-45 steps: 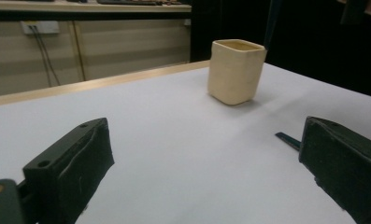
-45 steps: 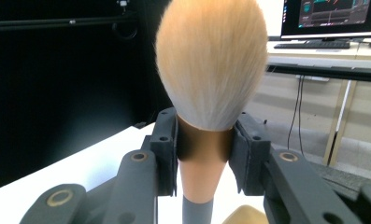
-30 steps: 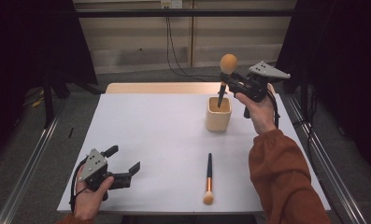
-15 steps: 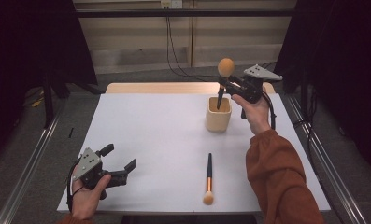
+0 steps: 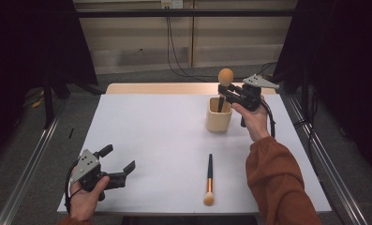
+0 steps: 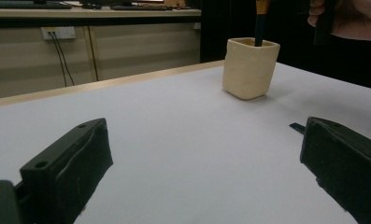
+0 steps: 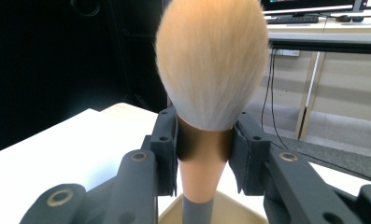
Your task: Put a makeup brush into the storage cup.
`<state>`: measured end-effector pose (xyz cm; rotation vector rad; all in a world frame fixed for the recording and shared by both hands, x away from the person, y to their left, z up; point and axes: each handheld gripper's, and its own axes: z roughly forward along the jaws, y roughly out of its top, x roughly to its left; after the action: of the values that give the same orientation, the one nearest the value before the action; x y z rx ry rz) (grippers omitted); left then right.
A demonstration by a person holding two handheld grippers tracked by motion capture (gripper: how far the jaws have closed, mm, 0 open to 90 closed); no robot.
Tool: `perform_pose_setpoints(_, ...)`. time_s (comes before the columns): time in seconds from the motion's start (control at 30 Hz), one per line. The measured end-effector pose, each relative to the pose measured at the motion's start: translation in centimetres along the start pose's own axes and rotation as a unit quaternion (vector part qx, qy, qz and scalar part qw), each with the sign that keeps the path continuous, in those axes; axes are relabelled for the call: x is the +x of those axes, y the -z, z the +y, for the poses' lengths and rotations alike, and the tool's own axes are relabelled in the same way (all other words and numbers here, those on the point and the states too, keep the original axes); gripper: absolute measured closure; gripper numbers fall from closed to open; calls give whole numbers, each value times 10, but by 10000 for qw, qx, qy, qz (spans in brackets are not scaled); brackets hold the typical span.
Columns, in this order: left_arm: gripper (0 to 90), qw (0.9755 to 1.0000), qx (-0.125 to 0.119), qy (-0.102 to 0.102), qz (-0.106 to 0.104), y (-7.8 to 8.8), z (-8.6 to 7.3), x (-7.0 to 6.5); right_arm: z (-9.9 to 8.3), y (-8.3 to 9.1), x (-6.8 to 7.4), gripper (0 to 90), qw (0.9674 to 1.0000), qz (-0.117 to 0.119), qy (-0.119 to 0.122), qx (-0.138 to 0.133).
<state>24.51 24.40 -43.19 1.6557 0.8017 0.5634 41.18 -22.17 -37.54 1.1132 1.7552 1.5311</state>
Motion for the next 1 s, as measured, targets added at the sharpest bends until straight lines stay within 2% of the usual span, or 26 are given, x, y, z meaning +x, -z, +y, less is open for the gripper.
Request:
perform_pose_setpoints(0.23, 22, 10000, 9, 41, 45, 0, -2, 5, -9, -1, -1, 663, 10000, 2, 0, 36)
perform_pose_setpoints(0.6, 22, 9999, 13, -48, 105, 0, -3, 6, -21, -4, -2, 662, 9999, 0, -52, 111)
perform_pose_setpoints(0.73, 24, 9997, 81, -209, 56, -1, -3, 5, -24, -4, -3, 662, 9999, -7, -66, 159)
perform_pose_setpoints(0.9, 23, 9998, 99, -181, 41, -2, -3, 6, -30, -5, -6, 662, 9996, -47, -91, 268)
perform_pose_setpoints(1.0, 26, 9996, 115, -235, 55, -2, -3, 6, -32, -6, -7, 661, 9994, -33, -99, 328)
